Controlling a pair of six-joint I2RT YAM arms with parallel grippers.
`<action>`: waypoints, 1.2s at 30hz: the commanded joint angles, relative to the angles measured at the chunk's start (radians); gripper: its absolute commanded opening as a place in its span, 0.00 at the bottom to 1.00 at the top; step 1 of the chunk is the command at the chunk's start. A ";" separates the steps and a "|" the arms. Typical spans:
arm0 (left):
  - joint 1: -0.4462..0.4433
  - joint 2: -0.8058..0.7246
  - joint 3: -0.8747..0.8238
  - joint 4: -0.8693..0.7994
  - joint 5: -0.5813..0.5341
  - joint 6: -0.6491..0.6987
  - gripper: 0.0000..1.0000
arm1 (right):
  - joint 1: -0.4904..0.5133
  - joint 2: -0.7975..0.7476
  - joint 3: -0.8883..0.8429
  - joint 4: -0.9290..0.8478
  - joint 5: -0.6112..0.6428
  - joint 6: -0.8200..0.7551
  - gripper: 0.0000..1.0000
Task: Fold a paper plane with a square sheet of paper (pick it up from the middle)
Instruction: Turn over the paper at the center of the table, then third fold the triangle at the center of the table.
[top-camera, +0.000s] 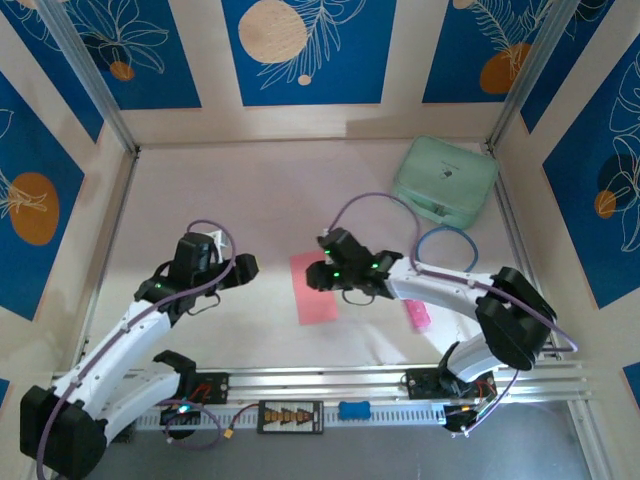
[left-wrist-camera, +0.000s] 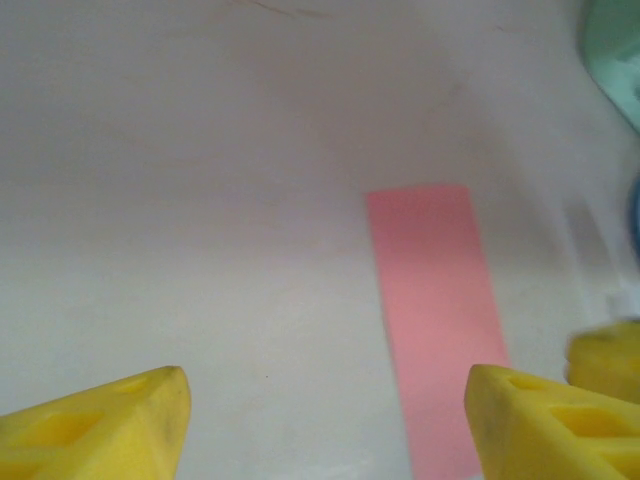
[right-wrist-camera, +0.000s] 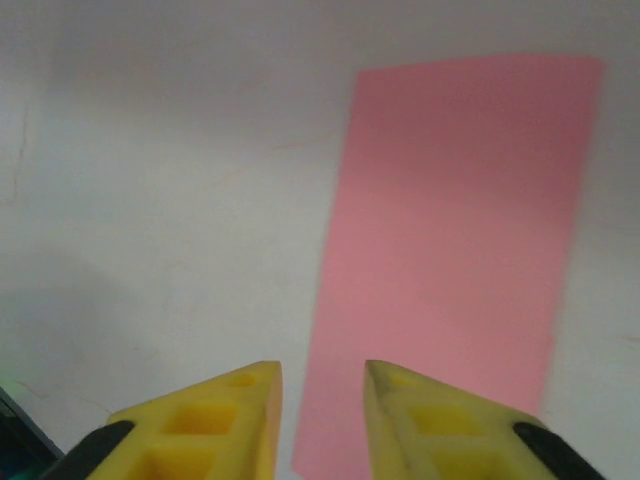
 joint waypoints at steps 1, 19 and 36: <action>0.005 0.036 -0.037 0.152 0.210 0.008 0.68 | -0.086 -0.044 -0.131 0.141 -0.203 0.073 0.22; -0.077 0.307 -0.010 0.326 0.359 -0.053 0.64 | -0.215 -0.001 -0.216 0.246 -0.371 0.139 0.12; -0.080 0.428 -0.036 0.490 0.448 -0.119 0.65 | -0.213 0.026 -0.227 0.289 -0.397 0.137 0.10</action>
